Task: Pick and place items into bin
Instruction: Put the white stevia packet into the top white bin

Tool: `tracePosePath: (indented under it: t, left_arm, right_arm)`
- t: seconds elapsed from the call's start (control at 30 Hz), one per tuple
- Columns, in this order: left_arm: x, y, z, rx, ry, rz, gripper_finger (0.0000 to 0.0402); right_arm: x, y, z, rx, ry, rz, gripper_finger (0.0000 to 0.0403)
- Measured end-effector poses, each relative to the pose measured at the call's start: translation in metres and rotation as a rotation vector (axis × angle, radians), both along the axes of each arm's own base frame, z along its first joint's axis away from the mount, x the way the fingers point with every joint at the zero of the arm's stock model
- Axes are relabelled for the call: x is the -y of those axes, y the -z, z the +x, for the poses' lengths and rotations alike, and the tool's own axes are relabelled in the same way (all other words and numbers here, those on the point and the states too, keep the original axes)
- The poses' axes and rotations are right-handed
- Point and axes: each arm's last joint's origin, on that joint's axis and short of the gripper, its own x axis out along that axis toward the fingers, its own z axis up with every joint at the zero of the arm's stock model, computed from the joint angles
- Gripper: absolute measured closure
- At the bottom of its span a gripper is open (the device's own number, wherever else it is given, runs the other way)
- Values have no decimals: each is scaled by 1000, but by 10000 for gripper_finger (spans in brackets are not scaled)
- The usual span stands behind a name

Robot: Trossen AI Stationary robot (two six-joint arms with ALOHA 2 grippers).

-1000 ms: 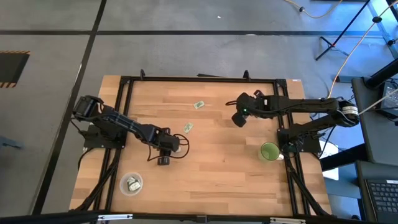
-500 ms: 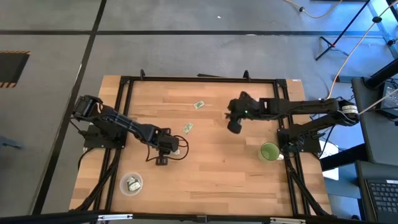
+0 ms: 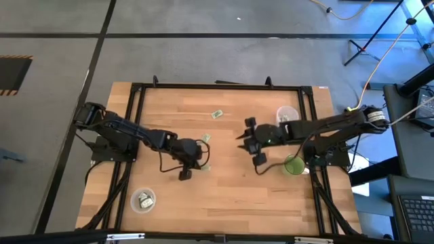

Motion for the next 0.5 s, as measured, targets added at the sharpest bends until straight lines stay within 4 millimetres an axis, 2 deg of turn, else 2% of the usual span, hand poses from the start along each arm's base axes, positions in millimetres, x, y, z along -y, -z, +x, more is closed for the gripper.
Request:
tracePosePath:
  t: [0.3,0.5]
  left_arm:
    - [-24,-19,17,189,-61,-221,398]
    - [-31,-21,19,212,-75,-263,398]
  right_arm:
    - [-45,28,27,44,-218,-146,254]
    - [-56,32,39,137,-244,-154,254]
